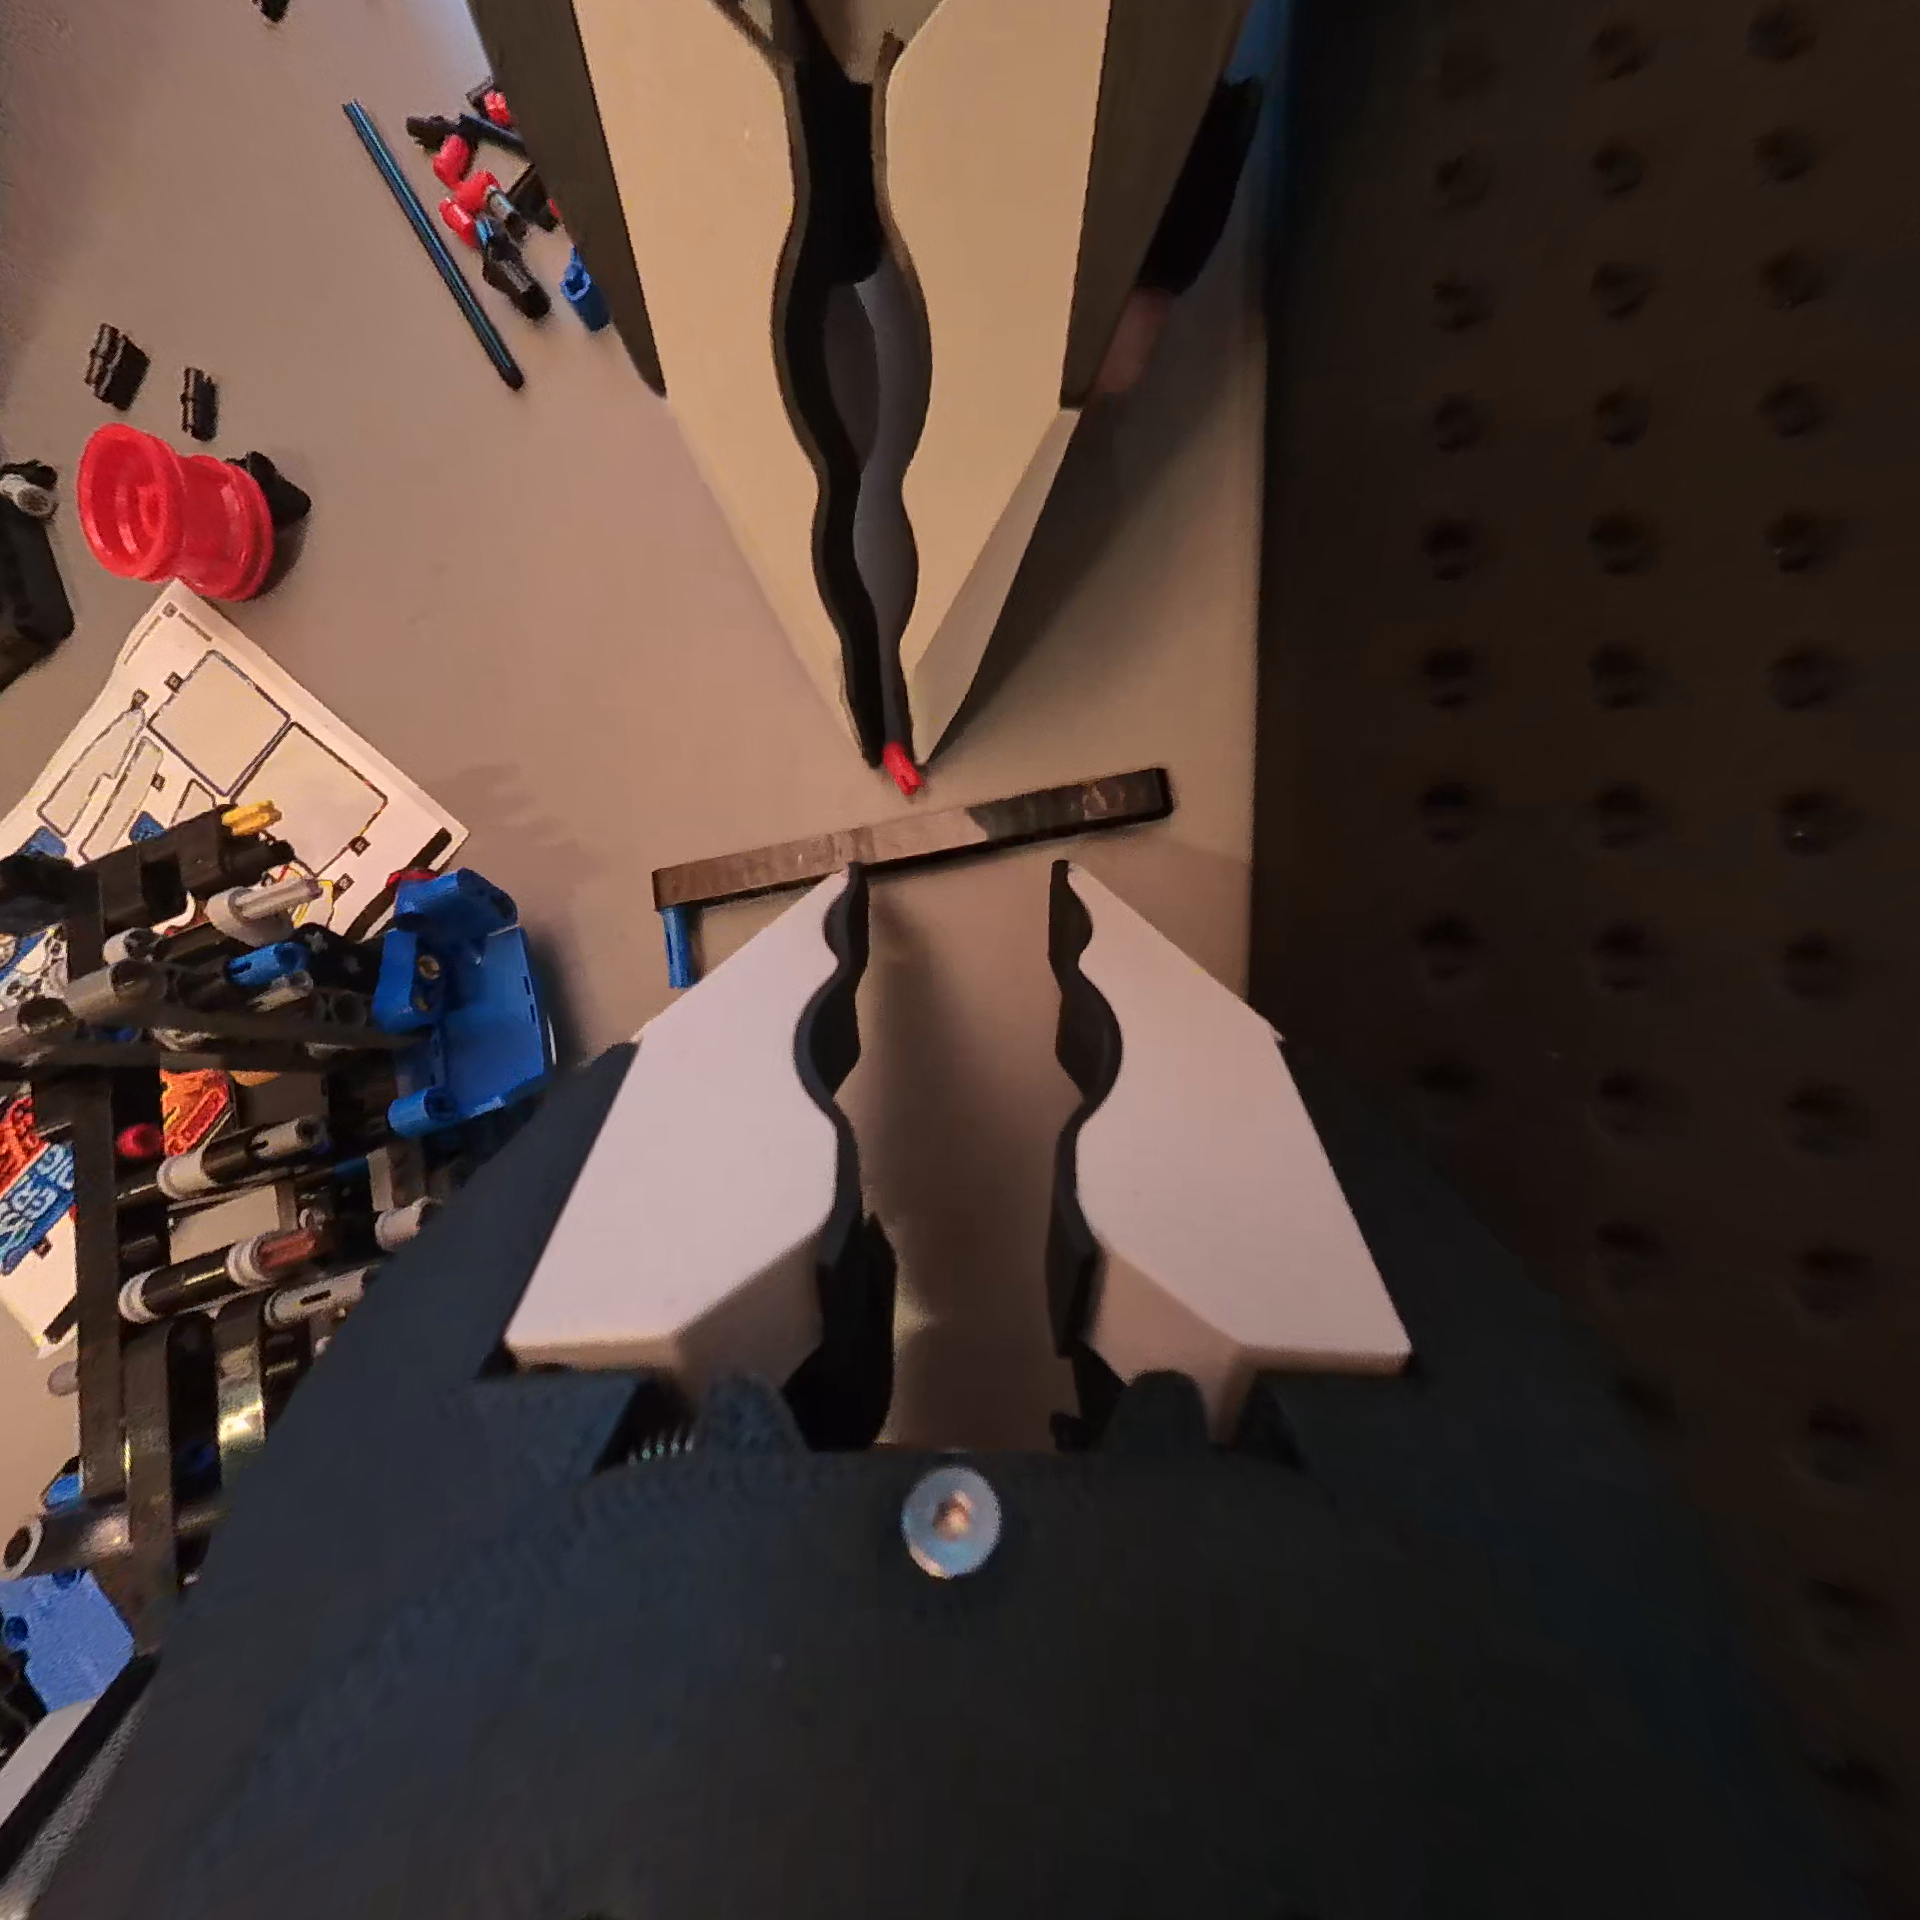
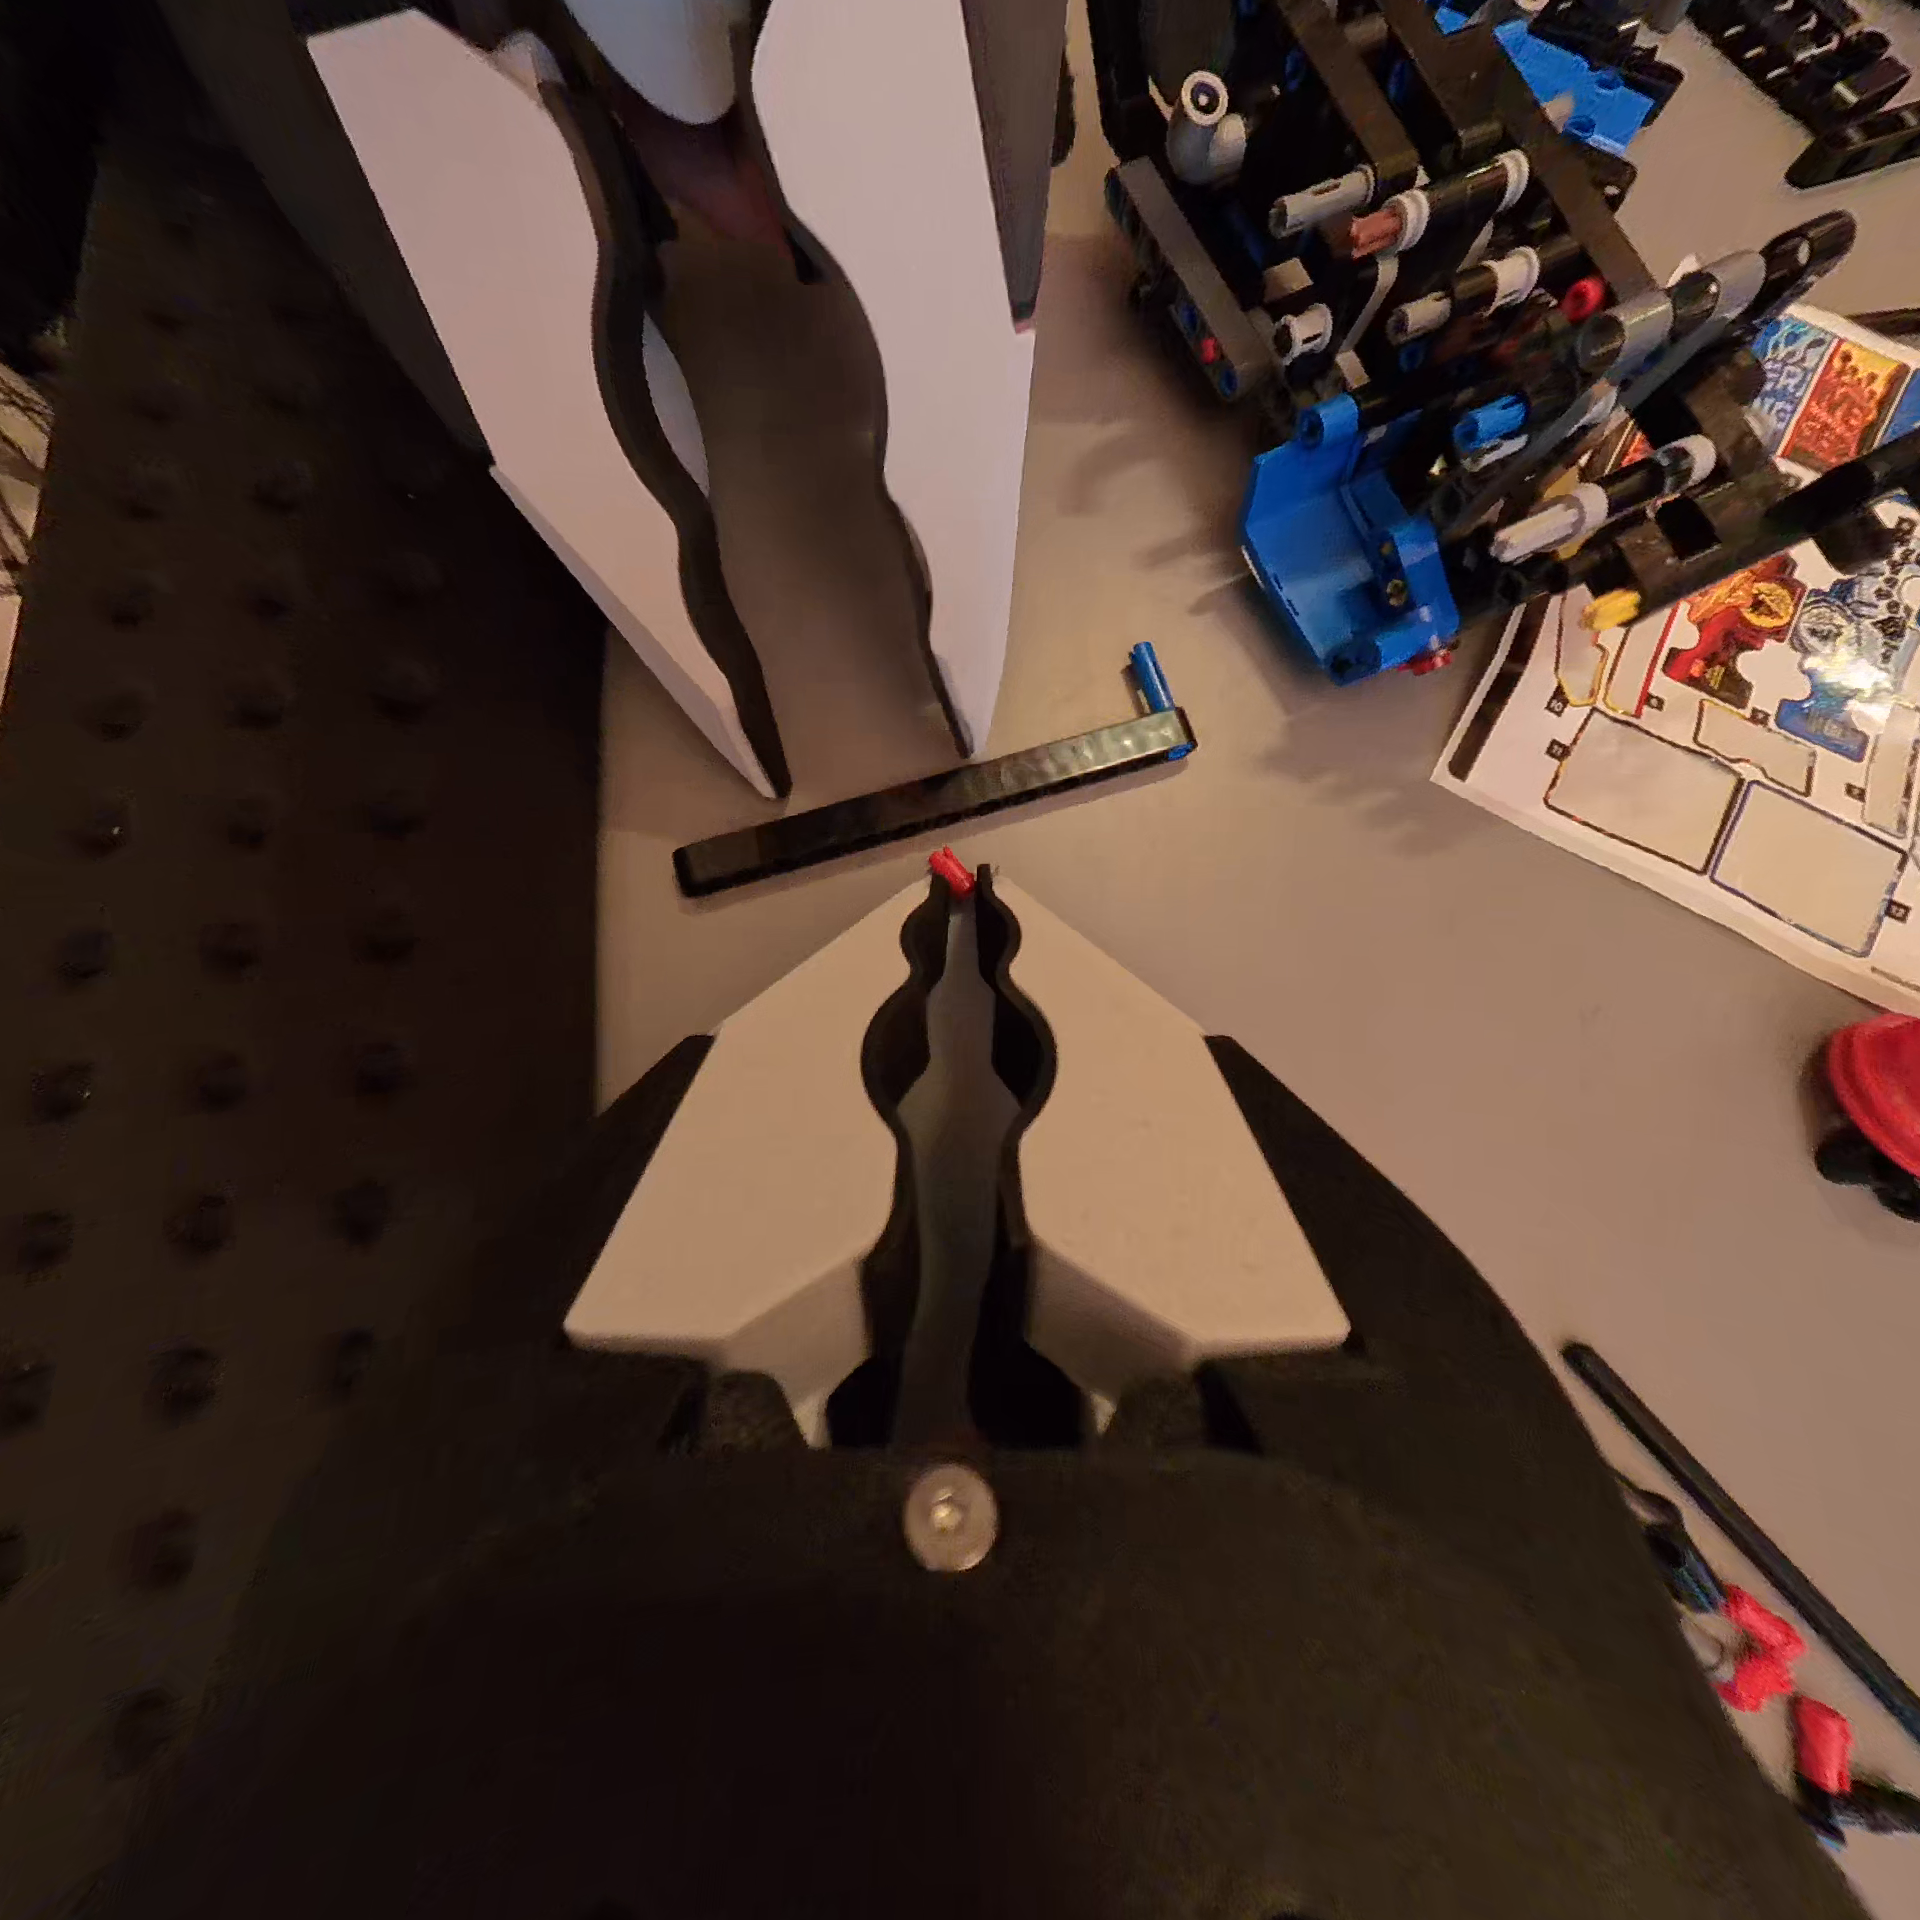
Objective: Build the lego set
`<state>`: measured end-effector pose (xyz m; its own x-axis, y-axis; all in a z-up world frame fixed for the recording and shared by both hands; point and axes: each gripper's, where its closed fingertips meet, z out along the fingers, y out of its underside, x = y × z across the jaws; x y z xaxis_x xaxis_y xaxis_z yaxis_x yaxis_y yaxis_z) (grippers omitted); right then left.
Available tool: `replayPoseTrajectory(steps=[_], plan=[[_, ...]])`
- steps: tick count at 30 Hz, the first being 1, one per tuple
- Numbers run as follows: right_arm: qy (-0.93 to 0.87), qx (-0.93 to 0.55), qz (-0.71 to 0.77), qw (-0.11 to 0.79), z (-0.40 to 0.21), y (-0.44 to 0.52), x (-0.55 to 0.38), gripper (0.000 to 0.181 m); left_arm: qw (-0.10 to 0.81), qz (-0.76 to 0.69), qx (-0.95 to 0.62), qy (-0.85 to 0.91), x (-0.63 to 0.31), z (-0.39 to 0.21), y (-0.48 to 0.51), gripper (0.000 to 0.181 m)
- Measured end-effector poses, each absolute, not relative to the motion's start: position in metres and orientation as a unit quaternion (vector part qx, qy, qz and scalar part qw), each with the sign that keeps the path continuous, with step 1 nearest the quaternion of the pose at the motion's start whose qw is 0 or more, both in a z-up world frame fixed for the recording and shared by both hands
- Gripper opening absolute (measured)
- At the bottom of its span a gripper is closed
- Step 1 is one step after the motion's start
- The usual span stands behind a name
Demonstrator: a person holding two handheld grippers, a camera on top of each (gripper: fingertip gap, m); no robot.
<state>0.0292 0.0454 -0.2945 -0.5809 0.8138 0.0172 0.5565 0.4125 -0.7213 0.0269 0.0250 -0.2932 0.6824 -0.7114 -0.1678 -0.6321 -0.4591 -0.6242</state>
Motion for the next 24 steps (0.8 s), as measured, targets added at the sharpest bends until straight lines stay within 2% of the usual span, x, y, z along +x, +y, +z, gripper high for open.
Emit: replayPoseTrajectory(steps=[16,24], plan=[[-0.808,-0.442,0.341,0.191,-0.2947,0.0426,0.0214,0.002,0.356,-0.097,-0.849,0.378,0.0339,-0.2953,0.0248,0.020],[-0.808,-0.441,0.349,0.178,-0.2948,0.0401,0.0216,0.002,0.367,-0.102,-0.849,0.366,0.0297,-0.2960,0.0284,0.001]])
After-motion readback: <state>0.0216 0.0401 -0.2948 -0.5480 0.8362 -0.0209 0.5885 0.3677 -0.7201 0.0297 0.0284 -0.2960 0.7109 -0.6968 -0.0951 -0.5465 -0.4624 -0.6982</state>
